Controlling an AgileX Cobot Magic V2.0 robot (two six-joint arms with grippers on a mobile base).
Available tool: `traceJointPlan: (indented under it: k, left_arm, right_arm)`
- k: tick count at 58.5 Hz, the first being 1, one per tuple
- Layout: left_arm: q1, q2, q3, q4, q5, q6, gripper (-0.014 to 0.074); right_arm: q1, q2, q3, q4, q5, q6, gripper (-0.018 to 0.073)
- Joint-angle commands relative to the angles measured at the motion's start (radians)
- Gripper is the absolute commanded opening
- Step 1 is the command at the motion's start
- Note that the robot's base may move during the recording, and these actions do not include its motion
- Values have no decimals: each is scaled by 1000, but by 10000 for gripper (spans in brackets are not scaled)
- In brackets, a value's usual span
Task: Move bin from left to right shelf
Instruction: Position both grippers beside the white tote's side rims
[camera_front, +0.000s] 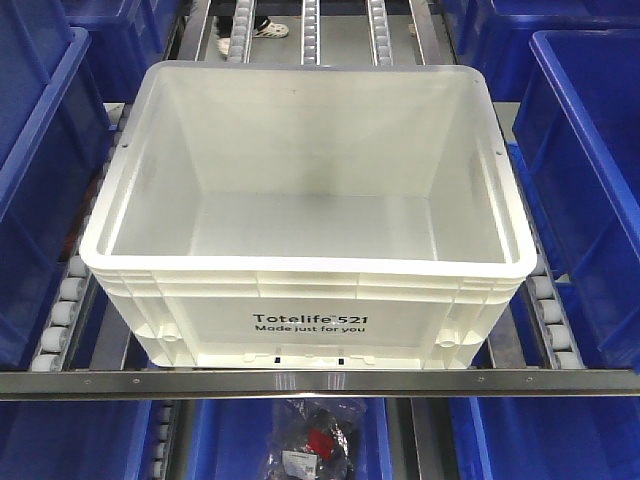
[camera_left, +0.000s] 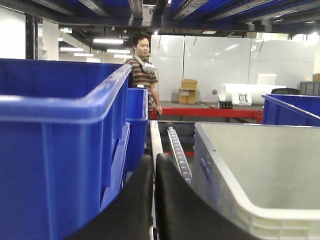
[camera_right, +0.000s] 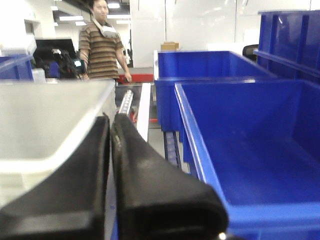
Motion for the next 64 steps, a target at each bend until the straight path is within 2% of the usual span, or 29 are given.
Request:
traceJointPlan:
  k: [1,7,13,36,43,54,64]
  left_arm:
    - [-7,89,-116,-7,58,-12,-6]
    - [-7,203,-220,-6,196,17,-6]
    - [-17,282,-280,-7,257,62,-6]
    - [-30,321,-287,-7,257,64,-3]
    - [-65,322,-287,-7,258,65,26]
    - [-125,322,-287,-6,276,65,156]
    - [-167,322,-287,-8,287,64,384]
  right_arm:
    - [0,77,-110,-1,12,7,-8]
    - [0,186,-216,-1,137,7,-8]
    - [0,281,-281,11,233,7,-8]
    - [0,340,-283,35,238,7,0]
    - [5,340,-285,39,247,7,41]
    - [94,340,-285,43,283,4,187]
    - [102,340,-285,43,283,-1,377]
